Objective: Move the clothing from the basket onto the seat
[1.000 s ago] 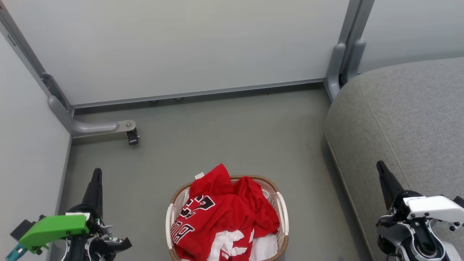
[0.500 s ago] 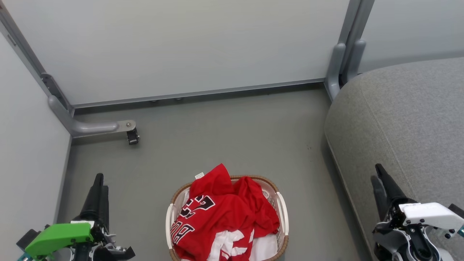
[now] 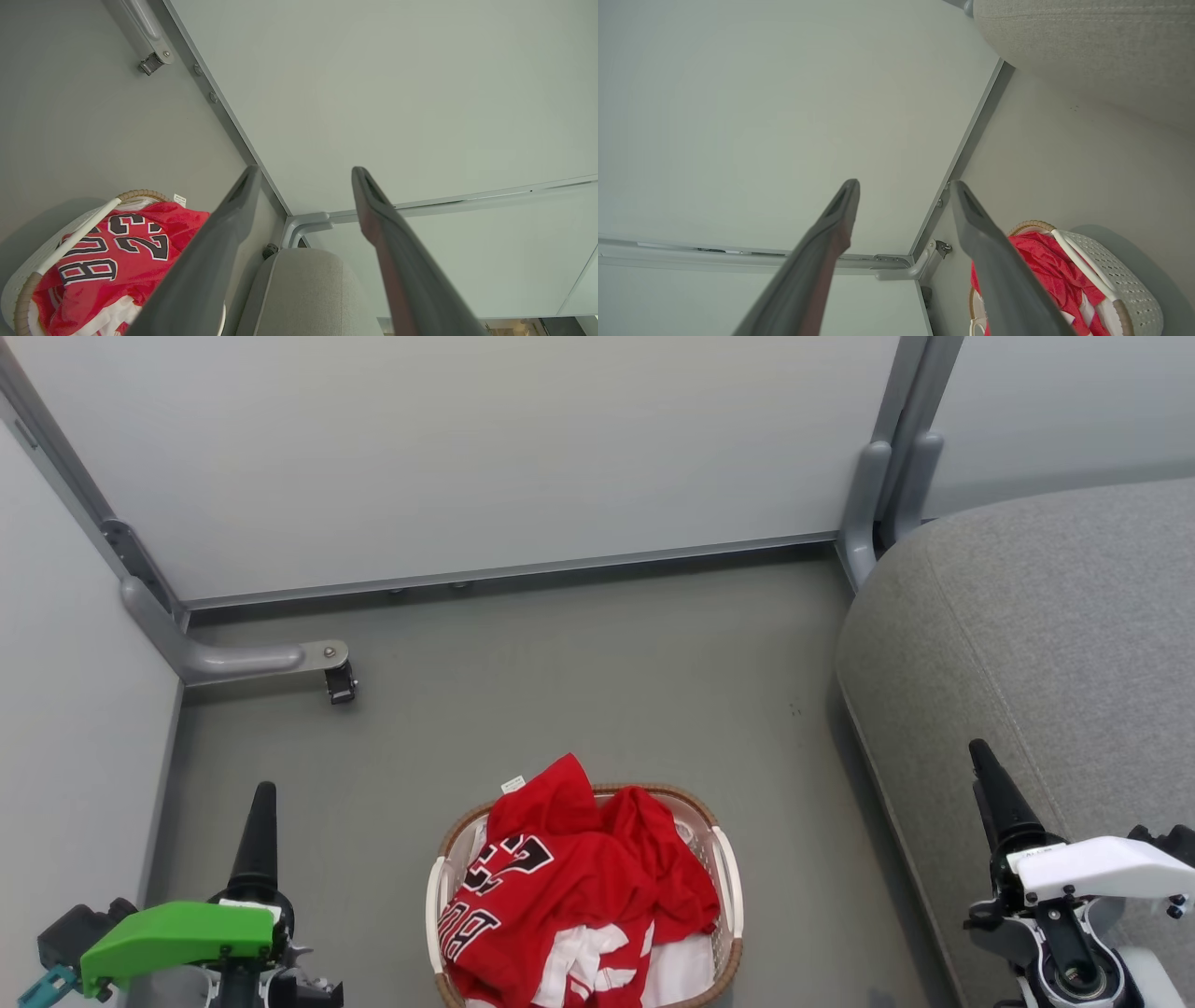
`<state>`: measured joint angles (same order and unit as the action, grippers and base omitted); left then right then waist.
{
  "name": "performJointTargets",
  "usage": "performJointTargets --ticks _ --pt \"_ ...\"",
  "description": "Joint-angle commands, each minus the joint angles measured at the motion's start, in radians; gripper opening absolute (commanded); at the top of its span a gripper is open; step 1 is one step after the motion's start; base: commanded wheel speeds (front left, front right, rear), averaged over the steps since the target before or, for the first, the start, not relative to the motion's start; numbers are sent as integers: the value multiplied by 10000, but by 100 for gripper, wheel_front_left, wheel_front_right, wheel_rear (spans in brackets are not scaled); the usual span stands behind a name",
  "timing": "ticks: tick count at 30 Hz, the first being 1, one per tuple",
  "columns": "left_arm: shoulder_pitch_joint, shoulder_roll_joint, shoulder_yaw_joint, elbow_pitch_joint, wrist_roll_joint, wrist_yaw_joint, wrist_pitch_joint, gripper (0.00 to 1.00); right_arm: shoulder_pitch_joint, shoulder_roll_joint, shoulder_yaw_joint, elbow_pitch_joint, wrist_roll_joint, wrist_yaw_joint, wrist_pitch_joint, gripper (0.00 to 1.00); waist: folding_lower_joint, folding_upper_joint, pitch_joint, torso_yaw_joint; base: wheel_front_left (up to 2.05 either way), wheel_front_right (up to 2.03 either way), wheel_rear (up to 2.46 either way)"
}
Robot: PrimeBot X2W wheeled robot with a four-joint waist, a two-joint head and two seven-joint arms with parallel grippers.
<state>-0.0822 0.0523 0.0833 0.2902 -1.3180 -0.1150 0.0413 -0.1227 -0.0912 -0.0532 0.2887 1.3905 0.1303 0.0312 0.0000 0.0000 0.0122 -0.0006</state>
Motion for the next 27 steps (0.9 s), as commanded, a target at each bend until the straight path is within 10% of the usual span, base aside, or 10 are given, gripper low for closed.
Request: performJointTargets --ticks 1,27 --pt "-333 157 -81 -183 560 31 -111 100 -364 -159 58 -95 -486 1 -134 100 0 0 8 1 0 0 0" --pt "-545 830 -1403 153 5070 930 -1112 100 -874 -499 1052 438 -4965 3 -1093 100 0 0 159 8 0 0 0"
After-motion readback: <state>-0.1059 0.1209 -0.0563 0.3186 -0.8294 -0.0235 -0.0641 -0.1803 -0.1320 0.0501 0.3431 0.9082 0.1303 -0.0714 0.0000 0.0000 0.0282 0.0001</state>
